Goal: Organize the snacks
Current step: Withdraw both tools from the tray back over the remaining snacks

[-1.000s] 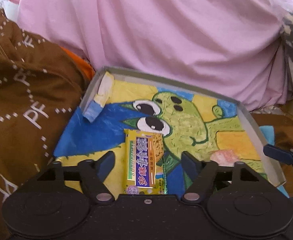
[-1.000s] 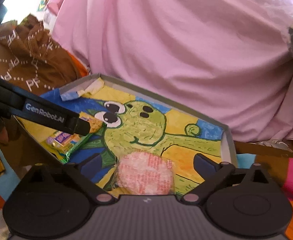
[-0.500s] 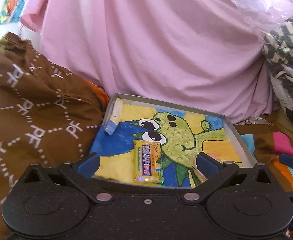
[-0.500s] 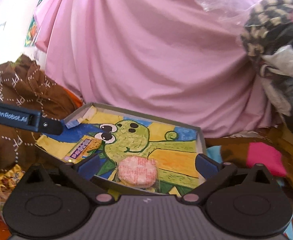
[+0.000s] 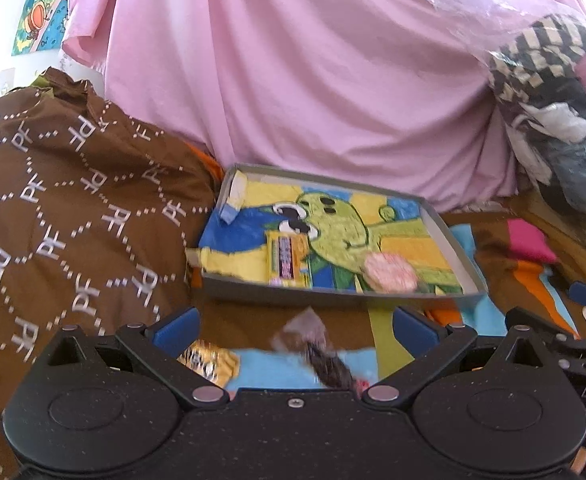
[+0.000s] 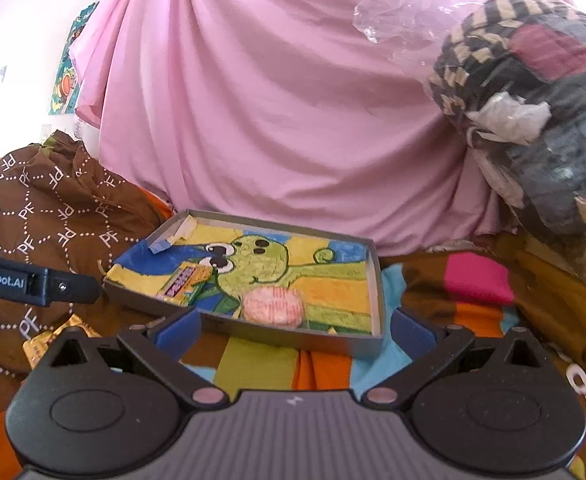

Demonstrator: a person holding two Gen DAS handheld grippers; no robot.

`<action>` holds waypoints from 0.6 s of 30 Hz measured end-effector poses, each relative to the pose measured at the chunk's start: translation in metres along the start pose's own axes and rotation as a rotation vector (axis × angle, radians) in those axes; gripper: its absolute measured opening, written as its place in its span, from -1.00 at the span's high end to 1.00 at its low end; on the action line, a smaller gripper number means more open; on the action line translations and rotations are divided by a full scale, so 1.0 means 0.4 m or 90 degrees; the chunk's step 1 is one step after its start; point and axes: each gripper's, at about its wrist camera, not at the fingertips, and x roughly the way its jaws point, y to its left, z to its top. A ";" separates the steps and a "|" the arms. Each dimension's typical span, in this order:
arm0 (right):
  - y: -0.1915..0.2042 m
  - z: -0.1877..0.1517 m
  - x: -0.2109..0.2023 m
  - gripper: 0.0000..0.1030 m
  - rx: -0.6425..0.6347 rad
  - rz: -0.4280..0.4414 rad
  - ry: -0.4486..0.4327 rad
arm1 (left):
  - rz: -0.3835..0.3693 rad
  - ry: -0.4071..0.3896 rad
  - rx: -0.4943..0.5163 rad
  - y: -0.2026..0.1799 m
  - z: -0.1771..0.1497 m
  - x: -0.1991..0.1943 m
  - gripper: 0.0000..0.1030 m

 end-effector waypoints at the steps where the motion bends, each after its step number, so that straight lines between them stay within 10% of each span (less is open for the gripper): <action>1: -0.001 -0.006 -0.012 -1.00 0.002 -0.001 0.004 | 0.001 0.001 0.002 -0.001 -0.008 -0.011 -0.98; 18: 0.015 -0.126 -0.154 -1.00 -0.009 0.031 0.100 | 0.043 0.090 0.043 0.028 -0.176 -0.160 -0.98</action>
